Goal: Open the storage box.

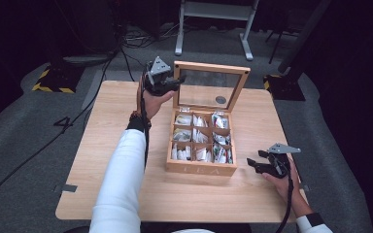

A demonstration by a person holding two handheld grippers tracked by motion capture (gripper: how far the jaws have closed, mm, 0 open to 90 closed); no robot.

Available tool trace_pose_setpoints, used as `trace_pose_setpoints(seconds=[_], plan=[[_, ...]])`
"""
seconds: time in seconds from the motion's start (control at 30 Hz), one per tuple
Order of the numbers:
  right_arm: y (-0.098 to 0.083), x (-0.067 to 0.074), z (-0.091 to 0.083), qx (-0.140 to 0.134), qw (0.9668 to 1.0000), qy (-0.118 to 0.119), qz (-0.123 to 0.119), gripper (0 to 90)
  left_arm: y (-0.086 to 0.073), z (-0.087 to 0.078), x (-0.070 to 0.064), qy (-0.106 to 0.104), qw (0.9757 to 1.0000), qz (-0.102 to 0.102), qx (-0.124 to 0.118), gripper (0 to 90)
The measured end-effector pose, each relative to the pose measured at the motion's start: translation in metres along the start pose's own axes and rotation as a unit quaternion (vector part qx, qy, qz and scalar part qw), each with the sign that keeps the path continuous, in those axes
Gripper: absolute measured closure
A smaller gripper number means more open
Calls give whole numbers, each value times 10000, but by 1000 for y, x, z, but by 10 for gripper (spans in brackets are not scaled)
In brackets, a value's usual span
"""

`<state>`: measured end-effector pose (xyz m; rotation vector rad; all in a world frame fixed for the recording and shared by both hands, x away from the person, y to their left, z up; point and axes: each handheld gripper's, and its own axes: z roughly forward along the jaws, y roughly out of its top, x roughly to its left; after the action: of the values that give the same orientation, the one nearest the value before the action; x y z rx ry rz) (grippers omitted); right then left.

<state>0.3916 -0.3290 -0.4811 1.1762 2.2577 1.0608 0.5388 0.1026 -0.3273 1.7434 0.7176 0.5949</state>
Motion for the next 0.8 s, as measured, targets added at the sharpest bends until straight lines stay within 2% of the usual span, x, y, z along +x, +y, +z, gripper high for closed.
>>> trace_pose_setpoints(seconds=[0.2, 0.4, 0.53, 0.63, 0.8], plan=[[-1, 3, 2, 0, 9999, 88, -50, 340, 1, 5, 3, 56, 10000, -7, -4, 574], [-4, 3, 6, 5, 9997, 227, -68, 330, 0, 12, 8, 84, 9999, -114, -60, 571], [-6, 4, 9, 54, 9996, 248, -109, 313, 0, 14, 9, 98, 9999, -112, -35, 571], [-7, 5, 10, 68, 9995, 263, -166, 296, 0, 17, 10, 183, 9998, -83, 58, 570], [-12, 6, 15, 225, 9990, 240, -290, 273, 0, 21, 13, 208, 9997, -114, 87, 569]])
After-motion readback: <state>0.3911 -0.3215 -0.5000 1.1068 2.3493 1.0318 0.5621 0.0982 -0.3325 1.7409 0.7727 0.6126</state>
